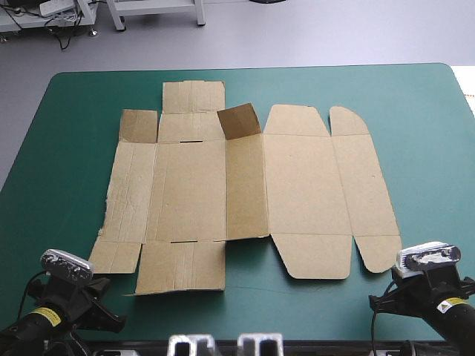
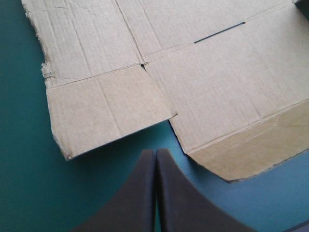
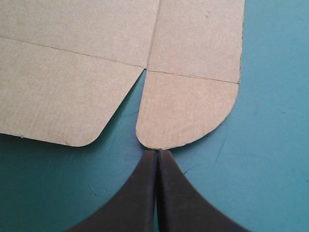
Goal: Fold the box
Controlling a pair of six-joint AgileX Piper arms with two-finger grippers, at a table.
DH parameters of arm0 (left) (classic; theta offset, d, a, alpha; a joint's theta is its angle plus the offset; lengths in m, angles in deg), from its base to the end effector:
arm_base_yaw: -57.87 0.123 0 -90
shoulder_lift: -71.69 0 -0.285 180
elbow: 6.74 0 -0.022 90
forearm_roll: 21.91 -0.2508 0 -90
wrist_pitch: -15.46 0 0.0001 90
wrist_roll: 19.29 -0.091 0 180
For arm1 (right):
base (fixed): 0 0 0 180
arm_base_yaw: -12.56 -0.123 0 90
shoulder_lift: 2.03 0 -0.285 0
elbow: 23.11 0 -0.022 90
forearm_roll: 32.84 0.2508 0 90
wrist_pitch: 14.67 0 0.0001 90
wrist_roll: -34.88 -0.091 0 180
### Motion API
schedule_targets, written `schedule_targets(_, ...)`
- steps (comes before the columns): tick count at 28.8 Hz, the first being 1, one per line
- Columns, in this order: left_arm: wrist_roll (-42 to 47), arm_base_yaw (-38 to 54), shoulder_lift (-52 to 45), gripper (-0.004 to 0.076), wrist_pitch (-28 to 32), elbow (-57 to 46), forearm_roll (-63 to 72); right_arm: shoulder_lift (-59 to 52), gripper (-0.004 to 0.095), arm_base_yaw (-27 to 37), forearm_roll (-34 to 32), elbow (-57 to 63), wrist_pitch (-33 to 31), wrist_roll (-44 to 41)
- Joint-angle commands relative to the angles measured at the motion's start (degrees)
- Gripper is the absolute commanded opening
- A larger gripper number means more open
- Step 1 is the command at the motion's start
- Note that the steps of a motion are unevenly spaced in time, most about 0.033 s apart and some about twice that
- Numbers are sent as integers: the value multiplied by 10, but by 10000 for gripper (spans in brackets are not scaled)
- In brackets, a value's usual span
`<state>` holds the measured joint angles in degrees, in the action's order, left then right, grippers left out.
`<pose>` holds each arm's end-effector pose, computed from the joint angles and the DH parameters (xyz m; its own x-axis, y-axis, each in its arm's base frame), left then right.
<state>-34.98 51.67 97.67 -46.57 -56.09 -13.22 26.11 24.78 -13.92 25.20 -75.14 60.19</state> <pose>0.0406 -0.0166 0.2665 -0.6736 0.2735 -0.6867 0.3396 0.9397 0.0411 0.0528 0.0149 0.2752 -0.6741 -0.1200 -0.7288 -0.1794 0.9838 0.0040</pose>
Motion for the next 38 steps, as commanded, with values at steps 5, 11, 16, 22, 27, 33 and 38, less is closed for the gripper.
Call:
schedule_targets(5,0,0,6,-10,29,14,10,4,-24,-2,11,-12,28,7)
schedule_targets(11,0,0,6,-10,29,14,10,4,-24,-2,11,-12,28,7)
schedule_targets(16,0,0,6,-10,29,14,10,4,-24,-2,11,-12,28,7)
schedule_targets(22,0,0,6,-10,29,14,10,4,-24,-2,11,-12,28,7)
schedule_targets(27,0,0,6,-10,29,14,10,4,-24,-2,11,-12,29,7)
schedule_targets(33,1,0,22,-10,31,57,10,4,-24,-2,11,-12,34,7)
schedule_targets(38,1,0,86,-10,40,158,7,4,-24,-2,11,-12,38,7)
